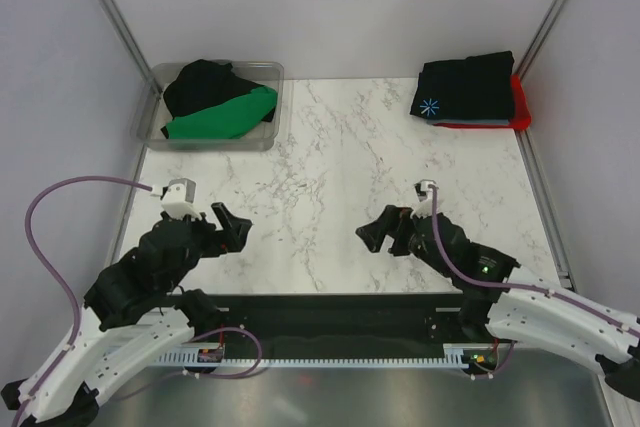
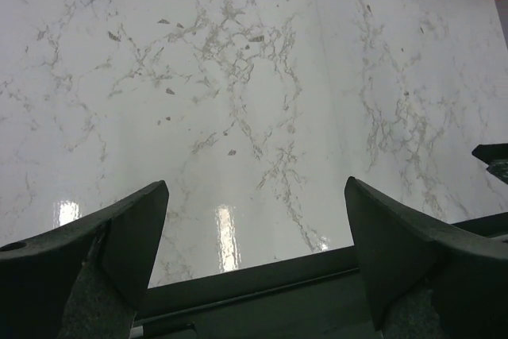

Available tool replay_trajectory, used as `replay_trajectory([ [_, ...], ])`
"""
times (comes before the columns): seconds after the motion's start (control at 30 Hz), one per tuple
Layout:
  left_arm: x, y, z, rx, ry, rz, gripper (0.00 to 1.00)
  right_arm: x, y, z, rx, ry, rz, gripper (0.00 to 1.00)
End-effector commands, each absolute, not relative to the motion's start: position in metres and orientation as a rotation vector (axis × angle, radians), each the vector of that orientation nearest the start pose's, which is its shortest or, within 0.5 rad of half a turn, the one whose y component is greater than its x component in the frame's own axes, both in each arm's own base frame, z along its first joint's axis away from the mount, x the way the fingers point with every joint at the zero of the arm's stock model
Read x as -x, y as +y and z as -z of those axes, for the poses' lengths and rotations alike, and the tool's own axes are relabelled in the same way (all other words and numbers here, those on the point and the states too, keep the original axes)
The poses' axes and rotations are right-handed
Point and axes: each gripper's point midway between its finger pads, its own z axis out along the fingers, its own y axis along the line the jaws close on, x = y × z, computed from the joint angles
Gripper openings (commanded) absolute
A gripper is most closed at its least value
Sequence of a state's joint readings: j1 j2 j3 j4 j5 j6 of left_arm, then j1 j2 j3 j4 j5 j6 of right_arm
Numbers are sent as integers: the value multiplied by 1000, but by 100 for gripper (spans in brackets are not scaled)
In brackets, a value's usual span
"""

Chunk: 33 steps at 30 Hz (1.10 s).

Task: Fold and stack the t-shirts
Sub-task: Grab the tshirt from the pile

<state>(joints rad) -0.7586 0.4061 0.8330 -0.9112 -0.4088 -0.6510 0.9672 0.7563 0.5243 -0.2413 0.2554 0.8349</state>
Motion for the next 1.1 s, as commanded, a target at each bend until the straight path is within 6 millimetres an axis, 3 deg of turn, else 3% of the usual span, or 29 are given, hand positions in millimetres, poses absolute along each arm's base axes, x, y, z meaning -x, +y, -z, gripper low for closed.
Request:
replay_trajectory([
  [0.0, -171, -88, -262, 147, 1919, 499, 100, -186, 210, -182, -141, 2029, -832, 98],
  [0.07, -175, -88, -263, 160, 1913, 484, 100, -185, 203, -177, -227, 2031, -838, 98],
  [0.1, -177, -92, -264, 129, 1915, 489, 100, -185, 199, -163, -260, 2048, -818, 98],
  [0.17, -178, -104, -268, 33, 1895, 517, 100, -182, 198, -154, -331, 2050, -863, 98],
  [0.2, -186, -99, -261, 71, 1892, 461, 100, -177, 197, -134, -321, 2080, -864, 98],
  [0.27, -202, -88, -252, 162, 1906, 336, 100, -174, 205, -139, -307, 2011, -983, 98],
  [0.3, -210, -80, -254, 199, 1895, 264, 99, -169, 206, -118, -270, 2022, -1000, 98],
  [0.33, -222, -85, -242, 192, 1950, 197, 99, -168, 211, -122, -263, 1981, -1062, 98],
  [0.4, -240, -91, -241, 230, 1998, 217, 99, -168, 207, -121, -271, 1964, -1062, 98],
  [0.43, -256, -97, -223, 226, 2082, 203, 98, -169, 205, -119, -262, 1969, -1034, 98],
  [0.47, -266, -98, -217, 250, 2113, 233, 96, -169, 204, -120, -250, 1969, -1023, 98],
  [0.53, -294, -87, -208, 355, 2161, 318, 92, -170, 206, -114, -238, 1988, -1003, 98],
  [0.57, -311, -86, -192, 379, 2223, 309, 90, -170, 207, -111, -233, 1999, -1000, 98],
  [0.63, -335, -73, -183, 429, 2239, 285, 87, -170, 212, -113, -212, 2000, -1010, 98],
  [0.67, -346, -69, -158, 435, 2309, 237, 86, -170, 214, -107, -203, 2025, -994, 98],
  [0.7, -361, -62, -159, 461, 2296, 218, 86, -170, 214, -105, -207, 2034, -984, 98],
  [0.83, -404, -46, -128, 503, 2352, 155, 84, -172, 216, -100, -211, 2053, -969, 98],
  [0.87, -418, -45, -135, 498, 2332, 158, 84, -172, 216, -101, -211, 2050, -972, 98],
  [0.9, -426, -40, -115, 514, 2377, 140, 83, -172, 215, -100, -212, 2047, -970, 98],
  [1.0, -451, -30, -111, 523, 2381, 122, 81, -172, 212, -101, -227, 2026, -982, 98],
  [1.03, -456, -27, -96, 526, 2412, 106, 81, -172, 211, -104, -234, 2009, -993, 98],
  [1.07, -468, -27, -103, 523, 2393, 119, 81, -172, 210, -104, -240, 2003, -994, 98],
])
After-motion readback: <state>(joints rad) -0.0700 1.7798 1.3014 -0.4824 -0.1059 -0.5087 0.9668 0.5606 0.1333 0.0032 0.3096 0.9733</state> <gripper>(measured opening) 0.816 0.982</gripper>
